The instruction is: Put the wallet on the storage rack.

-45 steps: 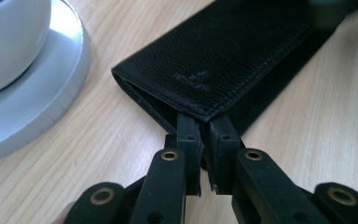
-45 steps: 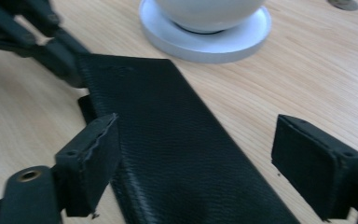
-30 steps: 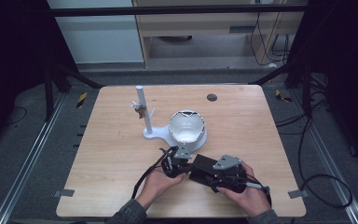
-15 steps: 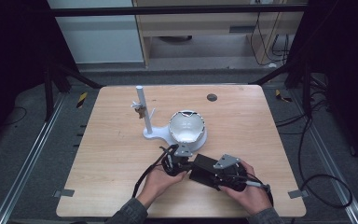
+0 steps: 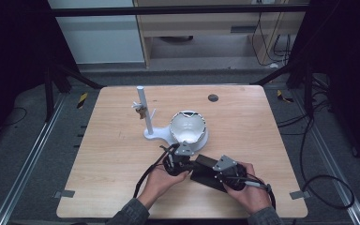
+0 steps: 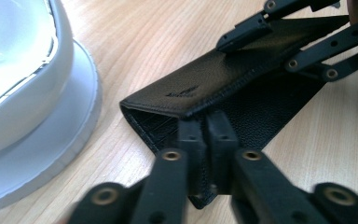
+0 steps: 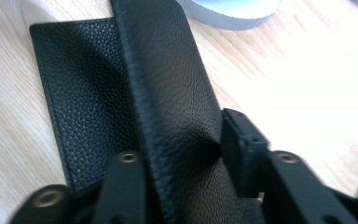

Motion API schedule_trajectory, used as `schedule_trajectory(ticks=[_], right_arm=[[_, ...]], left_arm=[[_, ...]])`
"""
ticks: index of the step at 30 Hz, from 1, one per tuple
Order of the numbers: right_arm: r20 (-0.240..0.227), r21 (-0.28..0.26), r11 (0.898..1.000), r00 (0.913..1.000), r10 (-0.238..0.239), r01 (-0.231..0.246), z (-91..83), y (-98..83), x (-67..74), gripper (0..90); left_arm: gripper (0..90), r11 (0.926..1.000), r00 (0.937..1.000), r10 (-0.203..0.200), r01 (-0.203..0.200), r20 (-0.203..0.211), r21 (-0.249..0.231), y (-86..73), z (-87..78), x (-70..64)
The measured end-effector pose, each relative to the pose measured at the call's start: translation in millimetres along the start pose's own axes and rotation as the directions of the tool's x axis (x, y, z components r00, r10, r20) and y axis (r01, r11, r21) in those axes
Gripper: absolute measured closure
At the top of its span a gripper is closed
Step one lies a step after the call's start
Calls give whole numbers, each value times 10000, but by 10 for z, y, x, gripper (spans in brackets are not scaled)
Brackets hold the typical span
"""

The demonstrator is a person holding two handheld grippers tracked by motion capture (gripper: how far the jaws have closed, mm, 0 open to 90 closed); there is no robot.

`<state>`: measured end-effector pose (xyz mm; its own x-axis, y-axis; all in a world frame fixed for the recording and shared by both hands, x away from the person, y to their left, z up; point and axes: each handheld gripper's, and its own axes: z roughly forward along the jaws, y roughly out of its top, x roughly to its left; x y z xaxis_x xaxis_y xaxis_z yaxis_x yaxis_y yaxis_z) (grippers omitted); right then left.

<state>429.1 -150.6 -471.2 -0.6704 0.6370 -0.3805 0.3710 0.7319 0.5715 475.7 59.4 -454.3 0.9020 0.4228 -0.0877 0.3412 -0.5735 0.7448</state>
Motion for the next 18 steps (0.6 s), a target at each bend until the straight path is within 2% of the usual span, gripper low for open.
schedule_trajectory(ticks=[1, 2, 3, 4, 5, 6, 7, 10, 13, 18], right_arm=[[0, 0, 10000, 10000, 0, 0, 0, 0, 0, 731], [75, -57, 9998, 9998, -184, 184, -11, 7, -1, 764], [162, -81, 9995, 9994, -301, 302, -24, 14, -4, 791], [190, -147, 9987, 9986, -489, 492, -51, 25, -19, 812], [190, -147, 9987, 9986, -489, 492, -51, 25, -19, 812], [193, -193, 9981, 9981, -587, 591, -62, 26, -25, 818], [207, -216, 9977, 9977, -644, 648, -75, 24, -30, 822], [229, -516, 9959, 9971, -730, 741, -135, 7, -69, 829], [244, -883, 9944, 9981, -569, 588, -199, -6, -103, 834], [177, -1631, 9862, 9995, -260, 286, -288, -15, -130, 834]], left_arm=[[810, 10000, 9999, -21, 20, -118, -56, 1, -26, -7], [741, 10000, 9997, 11, -12, -251, -56, 3, -53, -14], [653, 10000, 9986, 75, -75, -519, -3, 2, -79, -24], [477, 9999, 9976, 103, -100, -683, 44, -4, -123, -19], [411, 9999, 9976, 103, -100, -683, 44, -4, -123, -19], [411, 9999, 9977, -28, 20, -679, -121, -14, -149, -11], [350, 9996, 9978, -155, 139, -645, -255, -26, -169, -6], [194, 9999, 9985, -35, 27, -553, -146, -68, -213, -4], [143, 9999, 9982, 41, -48, -598, -112, -108, -248, 7], [131, 9998, 9961, -81, 64, -878, -200, -147, -347, 46]])
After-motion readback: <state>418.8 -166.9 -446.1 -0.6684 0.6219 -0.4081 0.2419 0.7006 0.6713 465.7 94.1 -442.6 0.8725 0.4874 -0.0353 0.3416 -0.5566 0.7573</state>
